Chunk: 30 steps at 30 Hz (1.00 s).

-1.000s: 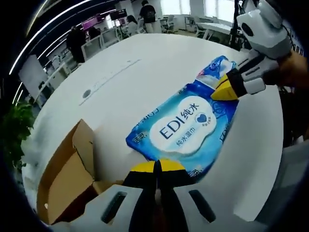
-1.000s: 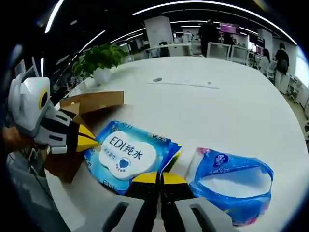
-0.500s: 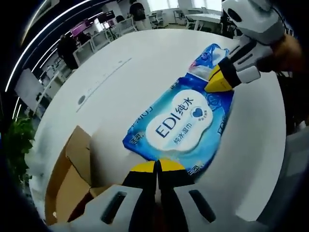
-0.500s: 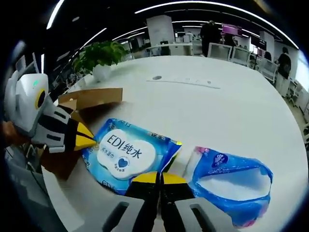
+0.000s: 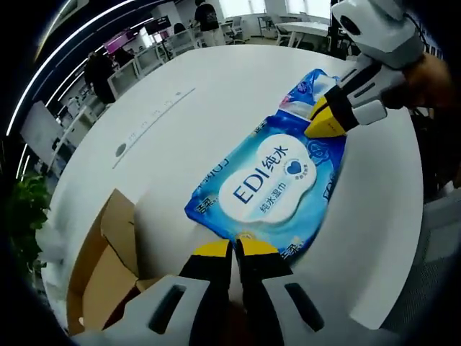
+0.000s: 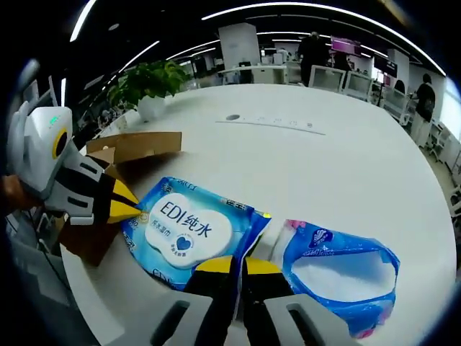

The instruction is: Operate the shoe box by opening the lid, removing the specified soft item, and placing it in the target area until the item is outside and the box remains undamaged.

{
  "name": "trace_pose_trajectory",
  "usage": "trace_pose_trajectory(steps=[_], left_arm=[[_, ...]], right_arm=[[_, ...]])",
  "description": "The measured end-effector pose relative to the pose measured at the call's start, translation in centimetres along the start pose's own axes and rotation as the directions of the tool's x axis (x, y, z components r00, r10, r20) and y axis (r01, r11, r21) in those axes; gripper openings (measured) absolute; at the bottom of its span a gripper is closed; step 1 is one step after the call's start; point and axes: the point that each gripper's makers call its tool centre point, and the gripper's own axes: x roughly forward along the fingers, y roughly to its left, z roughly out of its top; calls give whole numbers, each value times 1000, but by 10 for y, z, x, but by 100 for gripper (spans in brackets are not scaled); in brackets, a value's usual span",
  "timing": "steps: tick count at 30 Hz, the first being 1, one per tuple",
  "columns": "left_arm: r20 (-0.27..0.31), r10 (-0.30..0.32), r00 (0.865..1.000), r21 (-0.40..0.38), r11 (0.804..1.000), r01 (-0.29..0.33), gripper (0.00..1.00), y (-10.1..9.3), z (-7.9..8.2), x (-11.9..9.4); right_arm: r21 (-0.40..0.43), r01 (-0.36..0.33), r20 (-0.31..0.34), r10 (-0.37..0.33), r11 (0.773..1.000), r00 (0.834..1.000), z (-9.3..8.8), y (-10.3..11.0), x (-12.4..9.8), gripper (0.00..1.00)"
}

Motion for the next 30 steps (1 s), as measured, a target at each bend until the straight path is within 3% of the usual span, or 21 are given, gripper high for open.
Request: trace_pose_trajectory(steps=[5,11,20,23,30], left_arm=[[23,9,1000,16,1000,-9,3,2,2,-10],[73,-23,997,-71,997,28,7,4,12,-23],[115,-46,992,-116,991,60,15,7,17,-46],[135,-76,988,-162,982,98,17,6,16,-54],[145,-52,988,-189,979,79,20,21,0,-74]], right_arm=[[3,12,24,-12,1000,1000,7,-2,-8,2],[2,11,43,-11,1000,999,13,1,-18,5],[-62,-20,44,22,998,999,22,18,-33,14],[-84,-32,41,35,996,999,24,23,-36,19],[-138,-77,27,81,987,996,32,38,-47,28]])
